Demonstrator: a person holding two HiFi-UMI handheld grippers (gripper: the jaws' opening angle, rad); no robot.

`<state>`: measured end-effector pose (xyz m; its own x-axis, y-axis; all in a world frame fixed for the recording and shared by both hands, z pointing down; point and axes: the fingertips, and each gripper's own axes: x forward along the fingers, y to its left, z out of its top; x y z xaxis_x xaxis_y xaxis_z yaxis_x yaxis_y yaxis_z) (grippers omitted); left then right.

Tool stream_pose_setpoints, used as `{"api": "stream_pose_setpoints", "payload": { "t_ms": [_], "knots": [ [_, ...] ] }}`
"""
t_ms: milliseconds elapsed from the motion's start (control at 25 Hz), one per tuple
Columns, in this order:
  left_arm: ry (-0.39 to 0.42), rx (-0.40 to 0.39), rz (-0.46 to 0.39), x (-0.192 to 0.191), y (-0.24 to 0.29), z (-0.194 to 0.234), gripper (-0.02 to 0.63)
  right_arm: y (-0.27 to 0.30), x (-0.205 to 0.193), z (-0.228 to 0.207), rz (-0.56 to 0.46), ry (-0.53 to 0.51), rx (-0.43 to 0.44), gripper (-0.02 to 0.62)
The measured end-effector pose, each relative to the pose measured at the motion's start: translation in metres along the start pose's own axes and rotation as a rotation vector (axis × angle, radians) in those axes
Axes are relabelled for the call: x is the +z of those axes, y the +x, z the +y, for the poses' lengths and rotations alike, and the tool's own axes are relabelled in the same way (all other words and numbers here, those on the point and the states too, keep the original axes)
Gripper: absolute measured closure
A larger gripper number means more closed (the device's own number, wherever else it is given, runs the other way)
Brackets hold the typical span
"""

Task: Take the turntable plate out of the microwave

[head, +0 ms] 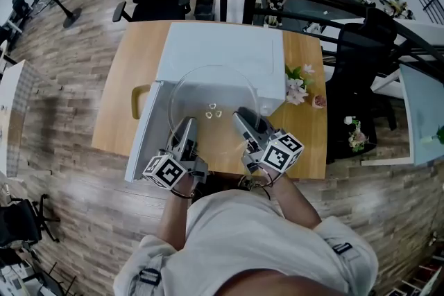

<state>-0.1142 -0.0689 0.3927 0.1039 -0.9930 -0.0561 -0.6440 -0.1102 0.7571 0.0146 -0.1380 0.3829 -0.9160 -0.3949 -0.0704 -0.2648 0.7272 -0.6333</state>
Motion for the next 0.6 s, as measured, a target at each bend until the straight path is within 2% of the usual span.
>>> {"api": "stream_pose_setpoints", "payload": {
  "t_ms": [600],
  "knots": [
    [-0.001, -0.002, 0.005, -0.0002, 0.0014, -0.0009, 0.486, -0.0005, 0.0027, 0.0005, 0.006, -0.004, -0.014, 0.465]
  ]
}}
